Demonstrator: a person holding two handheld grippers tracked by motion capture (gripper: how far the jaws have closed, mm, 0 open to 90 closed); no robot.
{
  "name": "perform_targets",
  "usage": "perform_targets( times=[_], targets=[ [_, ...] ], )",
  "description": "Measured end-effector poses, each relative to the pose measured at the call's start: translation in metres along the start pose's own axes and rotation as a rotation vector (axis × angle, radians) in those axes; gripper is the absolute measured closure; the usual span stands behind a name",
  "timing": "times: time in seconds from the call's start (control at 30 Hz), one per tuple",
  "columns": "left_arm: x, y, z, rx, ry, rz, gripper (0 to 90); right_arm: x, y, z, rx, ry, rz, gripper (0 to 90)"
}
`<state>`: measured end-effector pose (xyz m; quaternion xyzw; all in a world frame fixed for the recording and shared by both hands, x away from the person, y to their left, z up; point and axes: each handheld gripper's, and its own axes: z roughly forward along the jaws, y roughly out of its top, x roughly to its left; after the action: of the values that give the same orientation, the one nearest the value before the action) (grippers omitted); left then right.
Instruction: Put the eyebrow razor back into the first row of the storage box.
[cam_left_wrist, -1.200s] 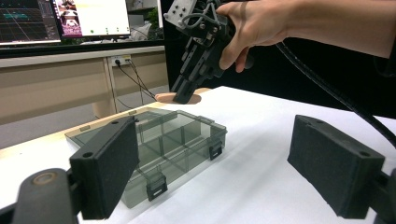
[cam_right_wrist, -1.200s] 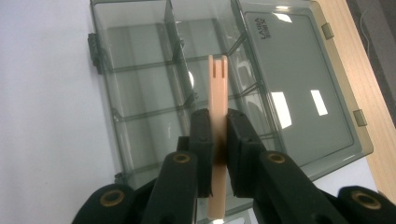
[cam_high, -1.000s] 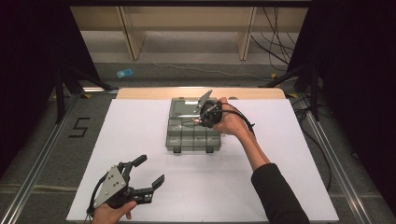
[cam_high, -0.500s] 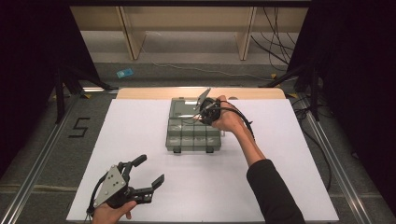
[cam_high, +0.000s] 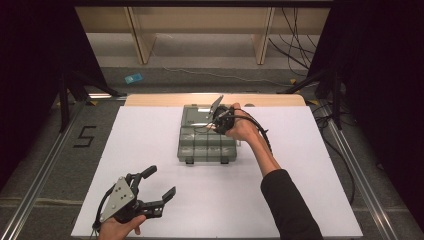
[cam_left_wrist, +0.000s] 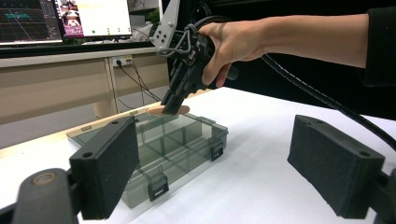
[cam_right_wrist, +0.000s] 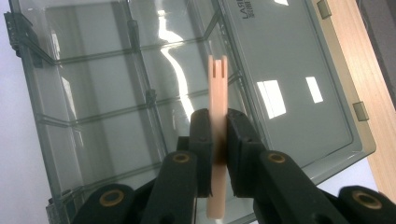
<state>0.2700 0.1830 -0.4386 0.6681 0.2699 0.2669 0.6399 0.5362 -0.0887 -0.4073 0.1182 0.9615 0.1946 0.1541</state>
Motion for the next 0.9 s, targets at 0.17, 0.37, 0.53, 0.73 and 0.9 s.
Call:
perform_targets(
  times=[0.17, 0.37, 0.53, 0.73, 0.9],
  targets=[
    [0.000, 0.000, 0.000, 0.002, 0.001, 0.002, 15.5, -0.001, -0.001, 0.001, 0.000, -0.001, 0.002, 82.1],
    [0.000, 0.000, 0.000, 0.000, -0.001, 0.004, 15.5, -0.002, -0.001, 0.004, 0.011, 0.003, -0.002, 82.0],
    [0.000, 0.000, 0.000, -0.003, -0.004, 0.004, 15.5, -0.001, -0.001, 0.008, 0.019, 0.006, -0.001, 81.9],
    [-0.001, 0.000, 0.000, -0.005, -0.005, 0.001, 15.5, -0.001, -0.001, 0.014, 0.030, 0.006, 0.003, 81.9],
    [-0.001, 0.001, 0.000, -0.007, -0.005, -0.001, 15.5, -0.001, -0.001, 0.018, 0.038, 0.006, 0.005, 80.9]
  ],
)
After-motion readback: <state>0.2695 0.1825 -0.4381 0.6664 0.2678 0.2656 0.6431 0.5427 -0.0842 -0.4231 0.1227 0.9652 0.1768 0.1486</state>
